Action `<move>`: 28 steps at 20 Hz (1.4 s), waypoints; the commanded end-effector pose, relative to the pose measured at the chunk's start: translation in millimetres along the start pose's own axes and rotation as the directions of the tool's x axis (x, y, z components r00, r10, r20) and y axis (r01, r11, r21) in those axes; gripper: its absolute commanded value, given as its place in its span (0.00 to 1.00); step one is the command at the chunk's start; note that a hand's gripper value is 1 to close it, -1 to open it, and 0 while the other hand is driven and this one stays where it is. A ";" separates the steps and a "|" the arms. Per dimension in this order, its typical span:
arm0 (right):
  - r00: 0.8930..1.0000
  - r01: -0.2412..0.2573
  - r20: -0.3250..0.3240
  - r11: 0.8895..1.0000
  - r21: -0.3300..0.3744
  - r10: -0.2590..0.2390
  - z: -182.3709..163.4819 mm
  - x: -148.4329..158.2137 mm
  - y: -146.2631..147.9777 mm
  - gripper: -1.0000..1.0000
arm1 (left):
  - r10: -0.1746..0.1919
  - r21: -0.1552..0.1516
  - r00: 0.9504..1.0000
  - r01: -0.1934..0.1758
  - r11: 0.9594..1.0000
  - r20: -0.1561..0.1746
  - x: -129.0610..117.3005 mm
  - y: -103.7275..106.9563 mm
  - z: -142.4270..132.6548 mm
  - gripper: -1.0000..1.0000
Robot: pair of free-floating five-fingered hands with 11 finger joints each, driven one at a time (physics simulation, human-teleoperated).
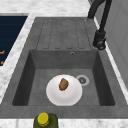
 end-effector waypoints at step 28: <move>1.000 0.000 0.000 1.000 0.000 0.000 0.0 0.0 0.0 0.50 | 0.186 -0.148 0.978 -0.199 0.969 -0.094 18.4 104.2 40.5 0.00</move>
